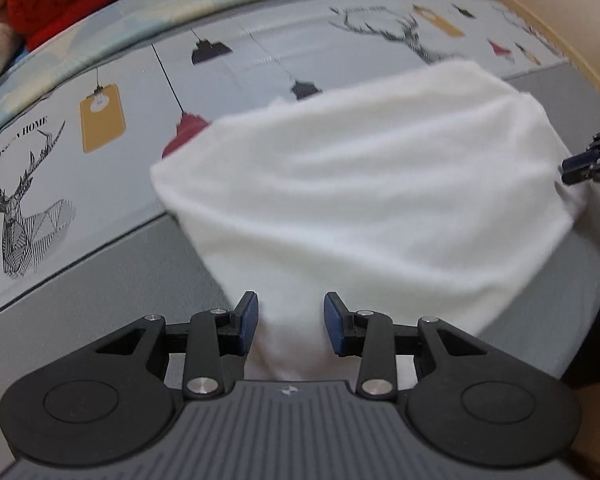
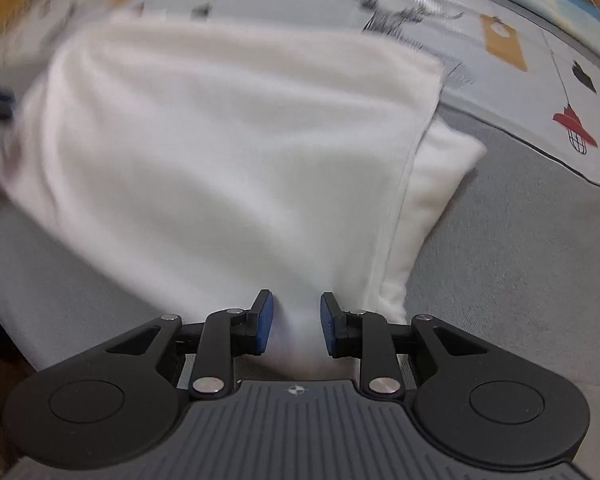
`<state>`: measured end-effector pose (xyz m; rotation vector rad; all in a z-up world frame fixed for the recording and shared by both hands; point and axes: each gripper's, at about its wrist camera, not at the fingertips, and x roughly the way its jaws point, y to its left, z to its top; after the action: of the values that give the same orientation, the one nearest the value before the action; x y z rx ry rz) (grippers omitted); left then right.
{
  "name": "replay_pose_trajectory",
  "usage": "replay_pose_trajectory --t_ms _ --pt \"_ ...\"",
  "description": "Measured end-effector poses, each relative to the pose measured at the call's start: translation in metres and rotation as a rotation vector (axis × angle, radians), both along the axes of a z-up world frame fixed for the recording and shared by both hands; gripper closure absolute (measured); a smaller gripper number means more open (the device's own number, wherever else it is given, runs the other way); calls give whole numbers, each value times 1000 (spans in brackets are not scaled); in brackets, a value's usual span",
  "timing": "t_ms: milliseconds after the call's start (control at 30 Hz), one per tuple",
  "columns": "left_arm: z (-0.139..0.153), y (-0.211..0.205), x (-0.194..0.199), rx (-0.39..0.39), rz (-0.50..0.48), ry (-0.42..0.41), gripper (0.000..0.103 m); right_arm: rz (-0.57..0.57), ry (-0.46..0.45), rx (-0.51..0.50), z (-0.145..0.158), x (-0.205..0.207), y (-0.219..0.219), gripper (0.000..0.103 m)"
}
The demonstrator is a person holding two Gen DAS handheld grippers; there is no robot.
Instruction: Fold small clothes
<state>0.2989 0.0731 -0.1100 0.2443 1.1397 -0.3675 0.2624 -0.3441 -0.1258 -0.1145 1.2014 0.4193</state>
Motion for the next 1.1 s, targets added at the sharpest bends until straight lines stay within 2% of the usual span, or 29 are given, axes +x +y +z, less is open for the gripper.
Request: replay_pose_trajectory --t_ms 133,233,300,400,500,633,733,800,833,900,1000,1067,1100 --pt "-8 2 10 -8 33 5 62 -78 -115 100 26 17 -4 75" --pt "-28 3 12 61 30 53 62 -136 -158 72 25 33 1 73" --pt "-40 5 9 103 29 91 59 -150 -152 28 16 42 5 69" --pt "-35 9 12 89 58 88 57 -157 -86 -88 -10 53 9 67" --pt "-20 12 13 62 82 24 59 -160 -103 -84 -10 58 12 67" --pt "-9 15 20 -10 110 -17 59 -228 -180 7 7 71 13 67" --pt "-19 8 27 25 104 -6 59 -254 -165 -59 -4 81 16 67" --pt "-34 3 29 98 94 30 59 -265 -107 -132 -19 87 17 67" --pt "-39 2 30 128 92 44 57 -263 -104 -132 -21 87 16 67" --pt "-36 3 35 112 117 42 57 -275 -133 -118 -15 89 16 67" --pt "-22 9 41 53 165 -19 58 -314 -192 -79 -4 89 10 66" --pt "-26 15 46 17 199 2 58 -346 -169 -111 -10 91 5 64" --pt "-33 16 48 36 212 36 57 -353 -127 -142 -19 95 2 63"
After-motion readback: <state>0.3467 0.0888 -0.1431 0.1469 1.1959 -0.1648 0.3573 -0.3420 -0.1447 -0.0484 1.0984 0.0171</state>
